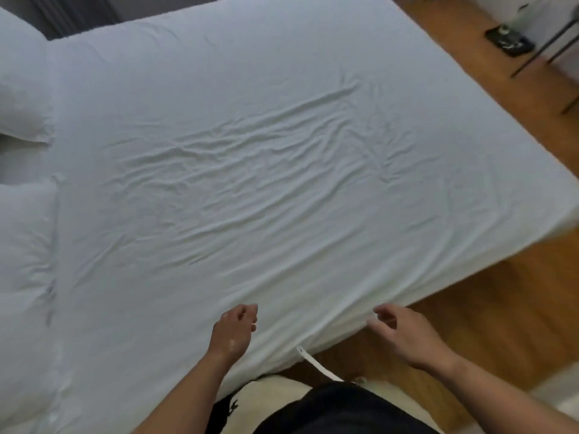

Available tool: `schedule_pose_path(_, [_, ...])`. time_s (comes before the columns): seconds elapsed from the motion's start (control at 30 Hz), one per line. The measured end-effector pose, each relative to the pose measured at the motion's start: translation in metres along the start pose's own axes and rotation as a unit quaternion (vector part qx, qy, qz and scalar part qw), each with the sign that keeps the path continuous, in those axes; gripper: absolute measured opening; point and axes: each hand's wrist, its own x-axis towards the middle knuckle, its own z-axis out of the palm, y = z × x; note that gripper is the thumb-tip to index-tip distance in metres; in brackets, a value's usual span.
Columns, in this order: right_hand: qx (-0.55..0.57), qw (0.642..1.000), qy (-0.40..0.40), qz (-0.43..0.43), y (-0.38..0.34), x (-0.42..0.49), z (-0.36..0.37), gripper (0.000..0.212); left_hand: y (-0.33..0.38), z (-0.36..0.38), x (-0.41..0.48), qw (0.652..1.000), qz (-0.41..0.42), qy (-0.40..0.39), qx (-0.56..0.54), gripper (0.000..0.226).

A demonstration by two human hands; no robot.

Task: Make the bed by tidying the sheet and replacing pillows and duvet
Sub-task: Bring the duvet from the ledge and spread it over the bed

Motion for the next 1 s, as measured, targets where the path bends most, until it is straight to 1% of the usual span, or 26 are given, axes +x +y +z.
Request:
schedule_pose_path(0.03, [0.023,0.999,0.007,0.023,0.033,-0.015,-0.008,0.039,0.016,0.026,-0.009,1.000,0.014,-0.010,0.008,0.027])
schedule_pose_path(0.1, [0.074,0.994,0.031,0.070,0.098,-0.040,-0.019,0.041,0.050,0.077,-0.027,0.998,0.040,-0.033,0.031,0.027])
schedule_pose_path(0.13, [0.101,0.989,0.045,0.094,0.125,-0.051,-0.027,0.038,0.066,0.102,-0.034,0.997,0.048,-0.049,0.047,0.027])
schedule_pose_path(0.2, [0.155,0.976,0.080,0.133,0.173,-0.066,-0.049,0.024,0.095,0.148,-0.047,0.991,0.059,-0.078,0.087,0.026])
schedule_pose_path(0.23, [0.179,0.969,0.097,0.144,0.192,-0.071,-0.064,0.021,0.109,0.169,-0.051,0.989,0.063,-0.088,0.105,0.025])
schedule_pose_path(0.33, [0.234,0.946,0.147,0.172,0.240,-0.069,-0.116,0.022,0.153,0.225,-0.059,0.981,0.071,-0.109,0.143,0.023])
schedule_pose_path(0.47, [0.295,0.907,0.228,0.198,0.306,-0.044,-0.193,0.024,0.221,0.297,-0.043,0.970,0.069,-0.130,0.191,0.024])
schedule_pose_path(0.53, [0.318,0.890,0.250,0.211,0.337,-0.036,-0.230,0.024,0.260,0.339,-0.027,0.962,0.076,-0.146,0.219,0.025])
schedule_pose_path(0.6, [0.336,0.873,0.267,0.233,0.370,-0.031,-0.262,0.023,0.307,0.391,-0.004,0.947,0.092,-0.173,0.255,0.026])
schedule_pose_path(0.7, [0.349,0.853,0.284,0.264,0.415,-0.029,-0.310,0.021,0.395,0.482,0.023,0.909,0.145,-0.220,0.322,0.026])
schedule_pose_path(0.77, [0.365,0.835,0.305,0.278,0.448,-0.029,-0.342,0.020,0.462,0.547,0.028,0.883,0.190,-0.249,0.350,0.027])
schedule_pose_path(0.83, [0.379,0.821,0.315,0.289,0.479,-0.031,-0.373,0.020,0.525,0.606,0.021,0.865,0.223,-0.266,0.362,0.029])
schedule_pose_path(0.93, [0.388,0.813,0.312,0.303,0.526,-0.035,-0.423,0.016,0.604,0.685,0.002,0.842,0.267,-0.283,0.375,0.029])
schedule_pose_path(1.0, [0.389,0.812,0.302,0.313,0.569,-0.030,-0.462,0.014,0.646,0.740,-0.005,0.832,0.283,-0.289,0.379,0.026])
